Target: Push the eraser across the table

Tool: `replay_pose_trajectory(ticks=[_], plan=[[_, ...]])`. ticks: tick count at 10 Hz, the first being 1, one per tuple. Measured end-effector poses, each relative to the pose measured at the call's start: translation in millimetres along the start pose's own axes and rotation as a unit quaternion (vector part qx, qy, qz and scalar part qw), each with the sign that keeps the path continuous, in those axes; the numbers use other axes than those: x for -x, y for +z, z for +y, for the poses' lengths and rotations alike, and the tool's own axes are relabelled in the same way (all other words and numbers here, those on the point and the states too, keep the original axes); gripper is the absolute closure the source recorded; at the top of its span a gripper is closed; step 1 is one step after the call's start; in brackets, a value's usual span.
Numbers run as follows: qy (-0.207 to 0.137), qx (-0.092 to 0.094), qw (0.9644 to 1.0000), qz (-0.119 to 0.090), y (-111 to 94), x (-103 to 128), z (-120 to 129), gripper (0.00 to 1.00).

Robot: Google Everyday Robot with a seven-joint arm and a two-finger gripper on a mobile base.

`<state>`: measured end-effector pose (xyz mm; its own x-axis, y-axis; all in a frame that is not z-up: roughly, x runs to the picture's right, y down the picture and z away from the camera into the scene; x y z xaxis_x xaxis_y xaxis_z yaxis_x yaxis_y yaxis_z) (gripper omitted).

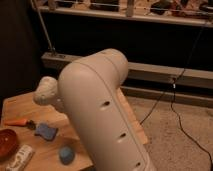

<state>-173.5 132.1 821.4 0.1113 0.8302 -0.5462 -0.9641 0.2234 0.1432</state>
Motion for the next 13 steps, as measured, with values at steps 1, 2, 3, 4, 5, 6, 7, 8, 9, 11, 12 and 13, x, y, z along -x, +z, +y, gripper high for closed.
replay_pose_trajectory(ticks=[1, 2, 3, 4, 5, 6, 7, 8, 9, 11, 12, 13], plan=[[0.016, 0.028, 0.9995, 0.000, 4, 0, -6, 1.00], [0.029, 0.058, 0.9979, -0.005, 11, 1, -13, 1.00], [0.037, 0.073, 0.9966, -0.007, 17, 1, -20, 1.00], [0.045, 0.090, 0.9949, -0.009, 27, 3, -26, 1.00], [0.048, 0.105, 0.9933, -0.010, 37, 5, -30, 1.00], [0.046, 0.118, 0.9918, -0.013, 47, 9, -31, 1.00], [0.040, 0.131, 0.9905, -0.017, 55, 16, -27, 1.00], [0.031, 0.138, 0.9897, -0.022, 61, 24, -22, 1.00], [0.013, 0.147, 0.9885, -0.034, 67, 41, -11, 1.00], [-0.012, 0.148, 0.9876, -0.050, 68, 63, 3, 1.00], [-0.038, 0.143, 0.9870, -0.063, 67, 82, 19, 1.00], [-0.046, 0.139, 0.9871, -0.065, 68, 89, 22, 1.00]])
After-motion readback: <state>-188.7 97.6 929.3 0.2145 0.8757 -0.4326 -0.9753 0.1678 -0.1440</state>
